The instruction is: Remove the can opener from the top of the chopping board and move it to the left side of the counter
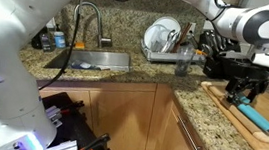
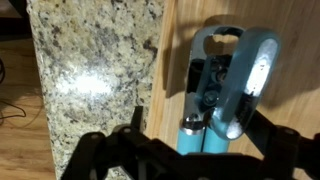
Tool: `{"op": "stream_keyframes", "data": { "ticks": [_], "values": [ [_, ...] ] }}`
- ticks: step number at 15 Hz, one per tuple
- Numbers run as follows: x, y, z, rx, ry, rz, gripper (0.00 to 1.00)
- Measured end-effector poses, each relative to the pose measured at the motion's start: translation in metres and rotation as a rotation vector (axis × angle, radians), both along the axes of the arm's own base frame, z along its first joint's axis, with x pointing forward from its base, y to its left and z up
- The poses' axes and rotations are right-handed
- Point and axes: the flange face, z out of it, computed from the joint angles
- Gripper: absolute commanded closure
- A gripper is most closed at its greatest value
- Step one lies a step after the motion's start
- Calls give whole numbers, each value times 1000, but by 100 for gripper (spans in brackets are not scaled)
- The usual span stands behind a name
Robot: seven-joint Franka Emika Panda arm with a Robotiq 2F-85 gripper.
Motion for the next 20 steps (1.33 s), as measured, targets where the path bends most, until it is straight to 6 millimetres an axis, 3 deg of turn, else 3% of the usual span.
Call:
{"op": "stream_keyframes", "data": {
  "ticks": [5,6,7,13,20],
  "values": [
    [4,4,-23,-12,10,-10,0],
    [4,4,-23,-12,11,-10,25],
    [4,4,-23,-12,11,-10,26],
    [6,4,-19,-18,3,-9,69],
    [8,3,-17,-5,21,-43,72]
  ]
}}
